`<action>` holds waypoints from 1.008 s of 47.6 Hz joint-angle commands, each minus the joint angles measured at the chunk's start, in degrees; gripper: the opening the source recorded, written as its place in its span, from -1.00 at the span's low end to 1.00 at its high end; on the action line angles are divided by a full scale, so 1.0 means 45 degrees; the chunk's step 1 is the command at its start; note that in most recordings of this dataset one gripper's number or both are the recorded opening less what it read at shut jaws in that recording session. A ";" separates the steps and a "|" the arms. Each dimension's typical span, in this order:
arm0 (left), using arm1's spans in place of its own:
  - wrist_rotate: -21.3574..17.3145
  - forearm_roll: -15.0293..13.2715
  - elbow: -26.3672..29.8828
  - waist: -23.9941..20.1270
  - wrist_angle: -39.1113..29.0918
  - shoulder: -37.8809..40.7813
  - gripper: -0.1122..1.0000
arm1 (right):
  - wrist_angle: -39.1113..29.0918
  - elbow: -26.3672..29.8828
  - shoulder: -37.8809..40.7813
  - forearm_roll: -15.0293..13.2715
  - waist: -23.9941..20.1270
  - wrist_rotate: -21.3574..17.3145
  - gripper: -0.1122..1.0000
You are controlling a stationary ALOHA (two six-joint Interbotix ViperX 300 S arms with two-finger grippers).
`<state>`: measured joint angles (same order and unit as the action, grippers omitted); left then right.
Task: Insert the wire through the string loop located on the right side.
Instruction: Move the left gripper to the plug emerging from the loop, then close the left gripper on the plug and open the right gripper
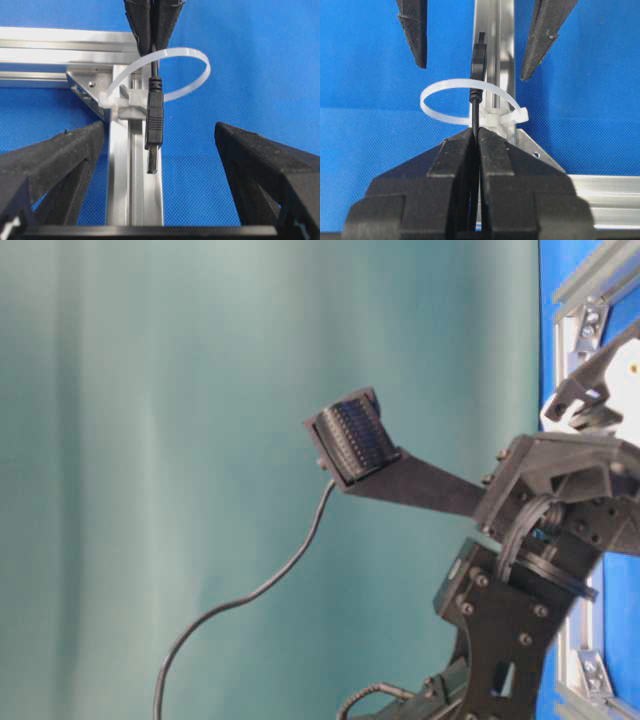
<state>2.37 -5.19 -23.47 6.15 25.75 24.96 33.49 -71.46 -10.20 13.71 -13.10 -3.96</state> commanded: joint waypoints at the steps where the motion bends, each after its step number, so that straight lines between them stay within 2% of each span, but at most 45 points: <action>1: 0.0000 0.0020 0.0254 0.0020 0.0078 -0.0234 0.77 | 0.0039 0.0176 -0.0078 0.0020 0.0000 0.0000 -0.87; 8: 0.0000 0.0020 0.0312 0.0020 0.0098 -0.0234 0.76 | 0.0000 0.0195 -0.0078 0.0020 0.0020 -0.0020 -0.87; 12: 0.0000 0.0020 0.0410 0.0020 0.0117 -0.0195 0.66 | -0.0020 0.0215 -0.0078 0.0020 0.0020 0.0000 -0.87; 15: -0.0020 0.0020 0.0469 0.0020 0.0117 -0.0195 0.41 | -0.0020 0.0215 -0.0078 0.0020 0.0000 0.0000 -0.87; 22: -0.0215 0.0020 0.0488 0.0020 0.0098 -0.0176 -0.39 | -0.0020 0.0195 -0.0098 0.0020 0.0000 0.0000 -0.87; 25: -0.0254 0.0039 0.0449 0.0000 0.0059 -0.0195 -0.65 | -0.0020 0.0195 -0.0078 0.0020 0.0000 0.0000 -0.87; 43: -0.0273 0.0020 0.0449 -0.0039 0.0059 -0.0195 -0.66 | -0.0020 0.0215 -0.0098 0.0000 0.0020 0.0000 -0.86; 48: -0.0293 0.0020 0.0410 -0.0039 0.0059 -0.0195 -0.65 | -0.0020 0.0215 -0.0098 0.0000 0.0000 0.0000 -0.77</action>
<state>1.14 -5.19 -22.41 6.06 25.75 25.05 33.13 -71.46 -10.20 13.71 -13.18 -3.96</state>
